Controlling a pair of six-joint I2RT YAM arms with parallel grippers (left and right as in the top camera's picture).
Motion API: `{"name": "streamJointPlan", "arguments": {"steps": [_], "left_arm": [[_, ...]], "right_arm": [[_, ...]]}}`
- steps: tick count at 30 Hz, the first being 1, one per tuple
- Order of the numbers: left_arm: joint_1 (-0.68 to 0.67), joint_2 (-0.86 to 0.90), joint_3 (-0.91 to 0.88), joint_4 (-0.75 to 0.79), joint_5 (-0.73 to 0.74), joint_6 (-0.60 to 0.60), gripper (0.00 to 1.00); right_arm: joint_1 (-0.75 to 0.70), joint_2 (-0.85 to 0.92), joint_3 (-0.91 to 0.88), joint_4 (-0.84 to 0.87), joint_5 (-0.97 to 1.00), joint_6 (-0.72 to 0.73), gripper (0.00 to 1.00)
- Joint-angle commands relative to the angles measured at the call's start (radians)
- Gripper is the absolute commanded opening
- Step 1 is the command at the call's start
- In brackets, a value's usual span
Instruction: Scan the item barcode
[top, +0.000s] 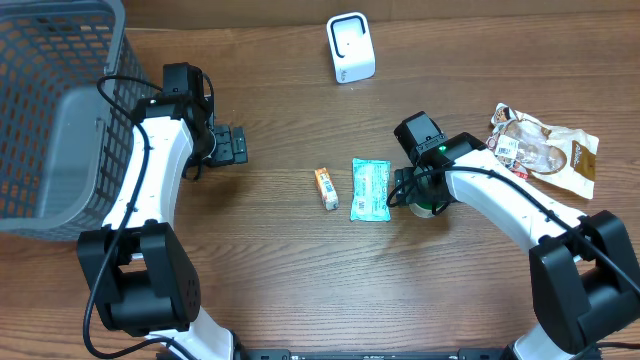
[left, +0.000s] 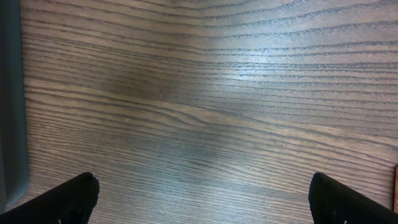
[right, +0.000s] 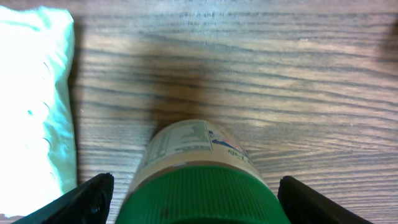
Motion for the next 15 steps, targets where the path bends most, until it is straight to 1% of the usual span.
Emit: {"name": "streamJointPlan", "arguments": {"steps": [1, 8, 15], "left_arm": [[-0.002, 0.005, 0.002, 0.002, -0.005, 0.019, 1.0], [-0.002, 0.005, 0.002, 0.002, -0.005, 0.019, 1.0], [-0.002, 0.005, 0.002, 0.002, -0.005, 0.019, 1.0]], "right_arm": [[0.001, -0.003, 0.005, -0.006, 0.014, 0.046, 0.86], [0.001, -0.002, -0.027, 0.014, 0.014, 0.051, 0.85], [0.001, -0.002, -0.095, 0.097, 0.014, 0.05, 0.8]]}}
